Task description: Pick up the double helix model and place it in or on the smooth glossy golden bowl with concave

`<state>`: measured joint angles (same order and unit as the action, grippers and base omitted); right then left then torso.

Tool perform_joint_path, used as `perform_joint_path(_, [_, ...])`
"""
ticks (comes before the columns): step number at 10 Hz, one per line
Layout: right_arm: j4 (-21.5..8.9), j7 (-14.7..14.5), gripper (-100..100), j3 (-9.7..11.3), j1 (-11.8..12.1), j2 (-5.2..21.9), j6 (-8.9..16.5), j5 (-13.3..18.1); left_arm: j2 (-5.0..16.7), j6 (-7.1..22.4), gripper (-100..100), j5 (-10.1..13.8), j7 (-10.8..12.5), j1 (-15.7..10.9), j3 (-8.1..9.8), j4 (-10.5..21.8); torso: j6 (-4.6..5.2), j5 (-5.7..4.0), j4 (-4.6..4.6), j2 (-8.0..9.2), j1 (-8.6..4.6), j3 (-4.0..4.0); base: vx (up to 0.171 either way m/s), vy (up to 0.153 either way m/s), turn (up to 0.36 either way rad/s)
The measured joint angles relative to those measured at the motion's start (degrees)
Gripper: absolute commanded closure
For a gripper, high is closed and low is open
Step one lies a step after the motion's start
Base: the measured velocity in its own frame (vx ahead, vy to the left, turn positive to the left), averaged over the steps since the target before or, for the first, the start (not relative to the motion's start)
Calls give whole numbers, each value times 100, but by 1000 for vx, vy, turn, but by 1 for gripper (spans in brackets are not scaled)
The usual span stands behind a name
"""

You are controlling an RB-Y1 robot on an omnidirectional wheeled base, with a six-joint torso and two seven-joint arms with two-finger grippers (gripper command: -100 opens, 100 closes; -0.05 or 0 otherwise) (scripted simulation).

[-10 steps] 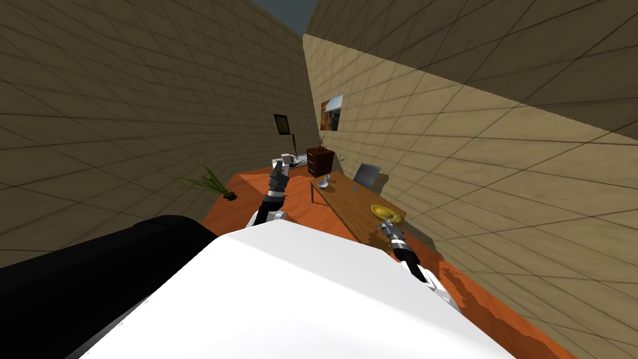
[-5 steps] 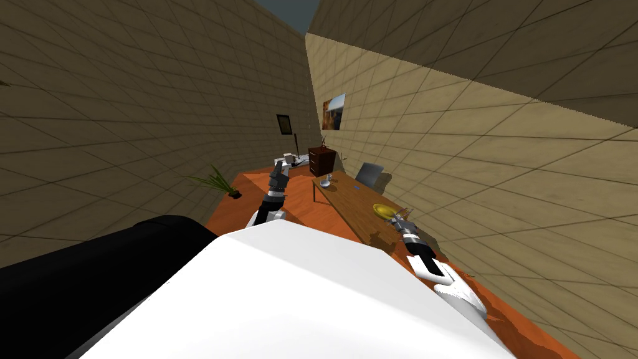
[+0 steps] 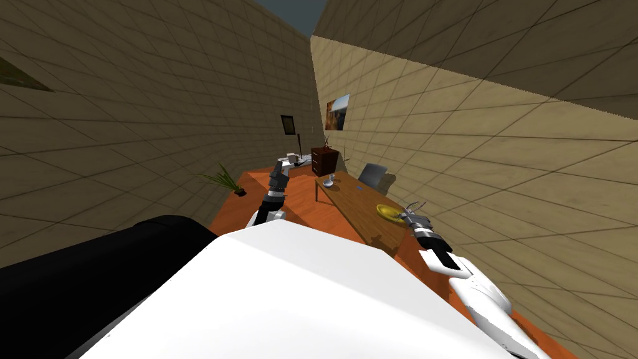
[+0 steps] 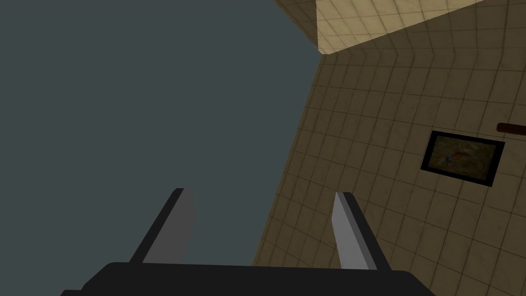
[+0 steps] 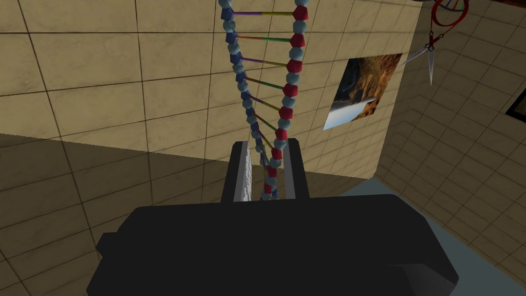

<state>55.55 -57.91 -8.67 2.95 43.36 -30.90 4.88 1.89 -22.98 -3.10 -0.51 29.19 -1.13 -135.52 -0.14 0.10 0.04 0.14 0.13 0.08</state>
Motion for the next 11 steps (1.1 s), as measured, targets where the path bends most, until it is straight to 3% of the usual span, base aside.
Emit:
perform_joint_path(2, [-198, 36, 100, -28, -253, 225, 10, -16, 0, 0, 0, 0, 0, 0, 0, 0, -3, 0, 1, -2, -11, -1, -23, -29, 130])
perform_joint_path(4, [-224, 144, 100, -51, -415, 354, 178, -31, 1, 0, 0, 0, 0, 0, 1, 0, 3, -5, -3, -6, -29, -4, -9, -54, 73])
perform_joint_path(11, [-1306, 632, 100, 129, -1210, 347, 316, 63, 1, 0, 0, 0, 0, 0, 1, 0, 4, -23, -11, -13, -54, -12, -15, -59, 58])
